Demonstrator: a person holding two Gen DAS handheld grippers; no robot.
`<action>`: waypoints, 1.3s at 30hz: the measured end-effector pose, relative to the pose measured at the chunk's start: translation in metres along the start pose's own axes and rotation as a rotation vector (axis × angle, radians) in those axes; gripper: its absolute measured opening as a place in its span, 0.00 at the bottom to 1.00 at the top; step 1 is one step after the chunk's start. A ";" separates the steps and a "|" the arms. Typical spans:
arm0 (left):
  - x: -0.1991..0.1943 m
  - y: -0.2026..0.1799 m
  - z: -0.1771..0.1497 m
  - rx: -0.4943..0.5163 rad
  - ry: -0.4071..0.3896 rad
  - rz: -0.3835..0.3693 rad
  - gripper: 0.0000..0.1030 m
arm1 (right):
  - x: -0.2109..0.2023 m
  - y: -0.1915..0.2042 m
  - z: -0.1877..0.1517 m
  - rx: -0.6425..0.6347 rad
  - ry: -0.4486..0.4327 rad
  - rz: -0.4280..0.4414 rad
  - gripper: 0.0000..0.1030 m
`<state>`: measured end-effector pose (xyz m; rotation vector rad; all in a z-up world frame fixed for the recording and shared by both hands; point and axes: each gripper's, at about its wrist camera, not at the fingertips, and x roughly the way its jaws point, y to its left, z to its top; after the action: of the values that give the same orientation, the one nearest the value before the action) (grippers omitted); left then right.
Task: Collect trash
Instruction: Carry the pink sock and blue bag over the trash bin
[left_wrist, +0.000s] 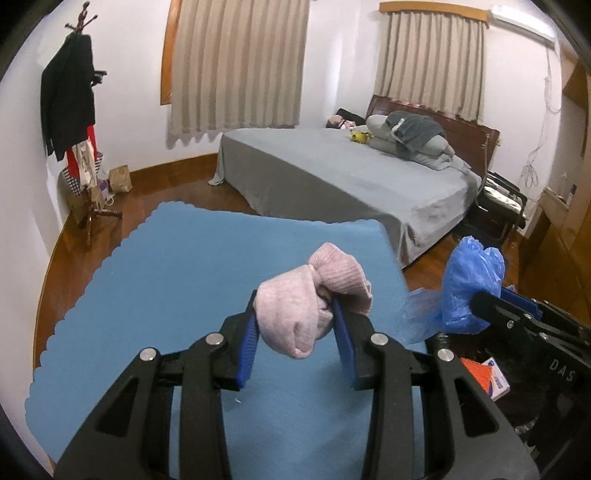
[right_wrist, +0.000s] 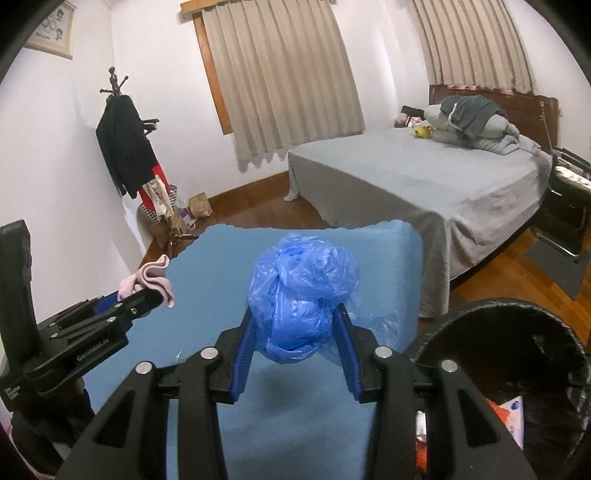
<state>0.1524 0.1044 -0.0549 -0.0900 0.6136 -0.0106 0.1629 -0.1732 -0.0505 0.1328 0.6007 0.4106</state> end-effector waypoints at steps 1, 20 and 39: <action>-0.004 -0.004 0.000 0.009 -0.003 -0.003 0.35 | -0.006 -0.001 -0.001 -0.002 -0.006 -0.004 0.40; -0.053 -0.068 -0.002 0.103 -0.068 -0.089 0.35 | -0.080 -0.023 -0.005 -0.008 -0.102 -0.054 0.40; -0.057 -0.149 -0.020 0.202 -0.073 -0.213 0.36 | -0.132 -0.088 -0.024 0.084 -0.140 -0.186 0.40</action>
<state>0.0972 -0.0433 -0.0253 0.0401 0.5245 -0.2736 0.0799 -0.3080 -0.0225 0.1831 0.4872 0.1940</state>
